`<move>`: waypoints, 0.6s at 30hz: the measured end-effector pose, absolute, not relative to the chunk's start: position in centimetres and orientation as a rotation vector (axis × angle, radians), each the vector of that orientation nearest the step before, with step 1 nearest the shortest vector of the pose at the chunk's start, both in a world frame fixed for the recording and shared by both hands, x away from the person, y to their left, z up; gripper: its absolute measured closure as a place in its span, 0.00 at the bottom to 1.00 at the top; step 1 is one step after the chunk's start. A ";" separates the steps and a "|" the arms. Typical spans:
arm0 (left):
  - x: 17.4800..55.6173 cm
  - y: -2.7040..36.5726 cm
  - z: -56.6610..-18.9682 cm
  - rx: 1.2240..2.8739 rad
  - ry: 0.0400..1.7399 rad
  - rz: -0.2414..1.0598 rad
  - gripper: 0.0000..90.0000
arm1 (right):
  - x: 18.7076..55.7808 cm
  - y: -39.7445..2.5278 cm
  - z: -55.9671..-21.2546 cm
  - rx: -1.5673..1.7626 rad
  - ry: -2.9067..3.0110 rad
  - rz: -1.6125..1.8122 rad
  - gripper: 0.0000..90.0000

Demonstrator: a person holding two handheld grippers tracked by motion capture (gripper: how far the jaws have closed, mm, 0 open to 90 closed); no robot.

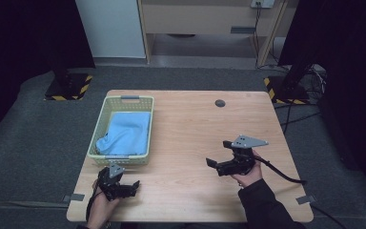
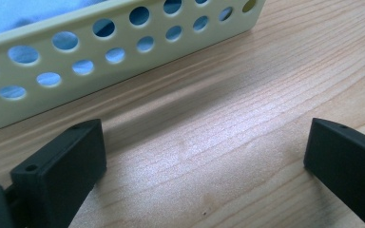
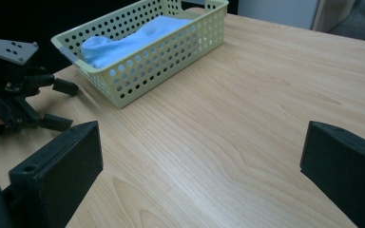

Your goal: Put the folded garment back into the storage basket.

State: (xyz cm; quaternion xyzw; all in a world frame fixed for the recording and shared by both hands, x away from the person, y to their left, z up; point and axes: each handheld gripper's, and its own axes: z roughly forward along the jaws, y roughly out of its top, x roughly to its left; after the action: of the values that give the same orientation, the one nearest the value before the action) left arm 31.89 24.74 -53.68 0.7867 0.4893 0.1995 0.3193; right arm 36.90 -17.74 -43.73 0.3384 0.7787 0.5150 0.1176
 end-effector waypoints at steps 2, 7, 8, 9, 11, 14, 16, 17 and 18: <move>31.9 24.7 -53.7 2.068 1.286 0.524 0.00 | 36.8 -18.0 -44.1 0.998 2.280 1.500 0.01; 31.9 24.7 -53.7 2.068 1.286 0.525 0.00 | 36.8 -18.9 -44.9 1.035 2.275 1.498 0.01; 31.9 24.7 -53.7 2.069 1.286 0.525 0.00 | 36.8 -19.0 -45.1 1.044 2.274 1.505 0.01; 31.9 24.7 -53.7 2.068 1.286 0.525 0.00 | 36.9 -19.1 -45.3 1.055 2.276 1.507 0.01; 31.9 24.7 -53.7 2.068 1.286 0.524 0.00 | 36.9 -19.3 -45.8 1.074 2.277 1.501 0.01; 31.9 24.7 -53.7 2.068 1.286 0.524 0.00 | 36.9 -19.3 -46.6 1.084 2.293 1.476 0.01; 31.9 24.7 -53.7 2.068 1.285 0.524 0.00 | 36.8 -19.3 -47.1 1.088 2.314 1.451 0.01; 31.9 24.7 -53.7 2.068 1.285 0.523 0.00 | 36.8 -19.3 -47.1 1.088 2.314 1.451 0.01; 31.9 24.7 -53.7 2.068 1.285 0.524 0.00 | 36.8 -19.4 -47.3 1.088 2.319 1.444 0.01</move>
State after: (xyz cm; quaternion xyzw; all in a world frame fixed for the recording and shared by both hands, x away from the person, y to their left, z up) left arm 31.85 24.74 -53.69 0.7867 0.4890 0.1992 0.3198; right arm 36.79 -19.38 -47.29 0.3681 0.7846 0.4886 0.1005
